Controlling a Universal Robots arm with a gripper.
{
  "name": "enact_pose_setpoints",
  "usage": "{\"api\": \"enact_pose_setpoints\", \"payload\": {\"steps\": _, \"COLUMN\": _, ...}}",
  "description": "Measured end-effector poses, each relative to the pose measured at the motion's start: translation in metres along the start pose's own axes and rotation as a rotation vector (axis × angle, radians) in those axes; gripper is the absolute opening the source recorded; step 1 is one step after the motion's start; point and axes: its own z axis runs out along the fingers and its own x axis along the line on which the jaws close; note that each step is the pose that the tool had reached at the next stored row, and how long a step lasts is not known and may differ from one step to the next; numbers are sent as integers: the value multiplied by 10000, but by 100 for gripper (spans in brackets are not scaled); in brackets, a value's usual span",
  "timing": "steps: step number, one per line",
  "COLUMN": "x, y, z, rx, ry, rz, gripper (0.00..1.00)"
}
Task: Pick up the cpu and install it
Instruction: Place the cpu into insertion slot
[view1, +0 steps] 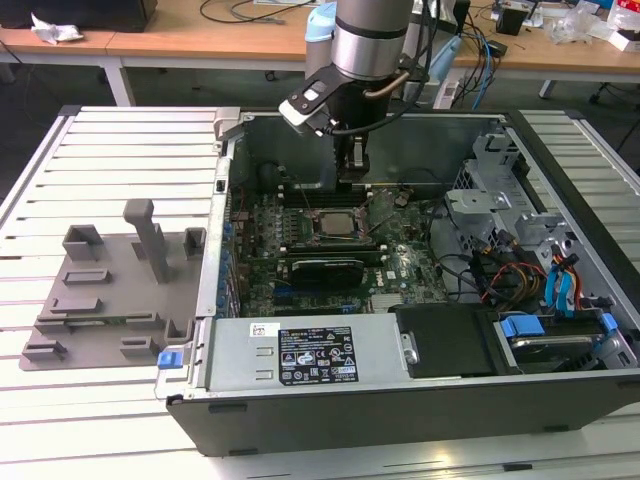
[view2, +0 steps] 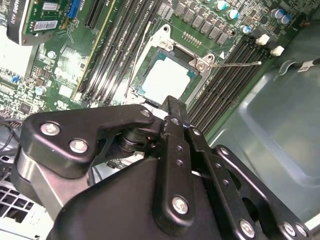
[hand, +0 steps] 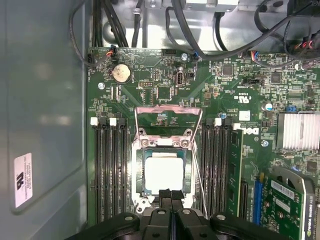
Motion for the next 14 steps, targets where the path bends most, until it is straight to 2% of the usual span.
{"api": "enact_pose_setpoints", "payload": {"steps": 10, "x": -5, "y": -8, "z": -181, "rx": 0, "ry": 0, "rz": 0, "gripper": 11}}
{"api": "enact_pose_setpoints", "payload": {"steps": 14, "x": -8, "y": -12, "z": -293, "rx": 0, "ry": 0, "rz": 0, "gripper": 11}}
